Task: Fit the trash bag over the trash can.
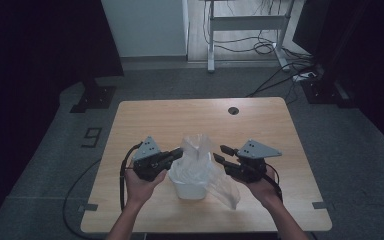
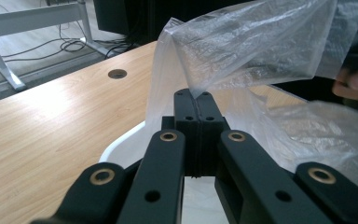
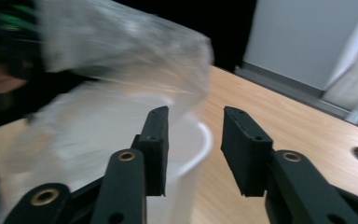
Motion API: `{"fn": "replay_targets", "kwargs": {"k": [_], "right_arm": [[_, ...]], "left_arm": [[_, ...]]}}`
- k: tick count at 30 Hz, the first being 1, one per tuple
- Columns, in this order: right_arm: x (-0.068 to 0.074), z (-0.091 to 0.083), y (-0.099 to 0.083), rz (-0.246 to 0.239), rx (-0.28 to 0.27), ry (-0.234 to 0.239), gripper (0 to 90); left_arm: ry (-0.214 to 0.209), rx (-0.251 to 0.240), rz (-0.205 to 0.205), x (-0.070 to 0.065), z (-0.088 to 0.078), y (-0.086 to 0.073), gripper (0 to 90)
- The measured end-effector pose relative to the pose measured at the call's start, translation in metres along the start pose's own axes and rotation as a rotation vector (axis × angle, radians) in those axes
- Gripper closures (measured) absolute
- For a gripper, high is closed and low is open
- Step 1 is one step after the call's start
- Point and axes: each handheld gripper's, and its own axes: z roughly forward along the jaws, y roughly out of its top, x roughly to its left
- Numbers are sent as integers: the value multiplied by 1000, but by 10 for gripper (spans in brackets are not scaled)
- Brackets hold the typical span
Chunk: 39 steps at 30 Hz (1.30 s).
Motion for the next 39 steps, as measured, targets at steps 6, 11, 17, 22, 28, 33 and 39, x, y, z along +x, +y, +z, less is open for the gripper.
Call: {"fn": "replay_targets", "kwargs": {"k": [6, 11, 17, 22, 28, 33, 39], "right_arm": [[19, -8, -2, -2, -3, 91, 572], [33, -6, -3, -15, 5, 148, 567], [45, 1, 1, -31, 30, 190, 568], [50, 10, 3, -41, 49, 210, 565], [57, 18, 1, -63, 78, 217, 609], [64, 25, -1, -123, 109, 198, 838], [58, 26, 1, -123, 93, 168, 892]], "left_arm": [[9, 0, -12, 0, 1, -2, 898], [8, 2, -14, -1, 3, -2, 898], [5, 0, -8, -4, 4, -1, 896], [6, 1, -8, -4, 4, -1, 894], [4, 3, -14, -4, 6, -1, 891], [-2, 0, -16, -5, 6, -3, 874], [-22, -11, -22, -6, 2, -7, 759]]}}
